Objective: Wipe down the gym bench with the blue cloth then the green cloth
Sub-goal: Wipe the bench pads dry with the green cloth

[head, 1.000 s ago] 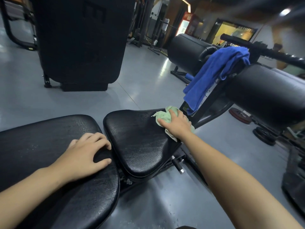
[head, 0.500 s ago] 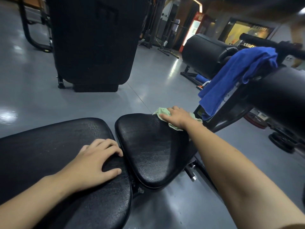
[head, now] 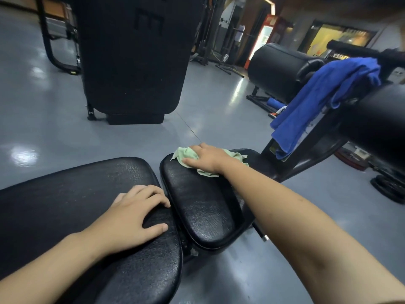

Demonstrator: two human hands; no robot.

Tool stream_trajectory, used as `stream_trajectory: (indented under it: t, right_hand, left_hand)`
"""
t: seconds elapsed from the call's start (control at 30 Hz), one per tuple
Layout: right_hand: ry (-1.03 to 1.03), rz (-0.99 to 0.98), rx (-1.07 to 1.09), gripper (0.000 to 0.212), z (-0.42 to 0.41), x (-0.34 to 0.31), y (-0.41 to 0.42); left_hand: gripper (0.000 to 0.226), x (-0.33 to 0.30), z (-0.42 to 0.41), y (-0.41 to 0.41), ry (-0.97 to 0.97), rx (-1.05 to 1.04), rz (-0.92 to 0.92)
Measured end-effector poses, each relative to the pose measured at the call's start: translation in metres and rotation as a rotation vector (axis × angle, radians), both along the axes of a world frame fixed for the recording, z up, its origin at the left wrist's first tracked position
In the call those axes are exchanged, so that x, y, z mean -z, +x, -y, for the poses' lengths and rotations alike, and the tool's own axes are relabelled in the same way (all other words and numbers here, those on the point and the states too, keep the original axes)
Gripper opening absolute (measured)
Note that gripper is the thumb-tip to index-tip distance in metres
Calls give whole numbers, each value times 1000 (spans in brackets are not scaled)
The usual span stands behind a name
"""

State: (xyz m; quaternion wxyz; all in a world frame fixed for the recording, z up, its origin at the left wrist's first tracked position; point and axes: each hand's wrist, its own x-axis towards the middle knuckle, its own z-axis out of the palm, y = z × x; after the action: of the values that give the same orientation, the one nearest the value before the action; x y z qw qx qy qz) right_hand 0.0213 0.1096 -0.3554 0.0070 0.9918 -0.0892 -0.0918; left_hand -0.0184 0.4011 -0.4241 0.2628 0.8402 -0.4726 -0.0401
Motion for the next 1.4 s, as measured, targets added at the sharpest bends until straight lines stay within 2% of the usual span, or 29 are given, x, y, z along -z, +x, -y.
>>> stream_trajectory:
  t: [0.17, 0.3, 0.4, 0.53, 0.67, 1.0, 1.2, 1.4]
  right_hand:
    - [-18, -17, 95, 82, 46, -16, -16]
    - [-6, 45, 225, 93, 96, -25, -47]
    - [68, 108, 304, 82, 113, -23, -63]
    - [6, 146, 325, 78, 100, -16, -79]
    - [-69, 139, 277, 75, 78, -11, -99]
    - [29, 136, -43, 65, 10, 9, -140]
    - [10, 137, -4, 82, 33, 6, -99]
    - [-32, 133, 121, 75, 37, 3, -52]
  left_hand:
    - [49, 1, 0, 2, 8, 6, 9]
    - [49, 1, 1, 4, 14, 14, 3]
    - [50, 0, 2, 5, 26, 15, 8]
    - [52, -1, 2, 4, 24, 13, 2]
    - [55, -2, 2, 2, 31, 9, -1]
    - [57, -2, 1, -2, 26, -6, 2]
    - [60, -2, 1, -3, 25, -14, 7]
    - [54, 0, 2, -2, 11, -9, 12]
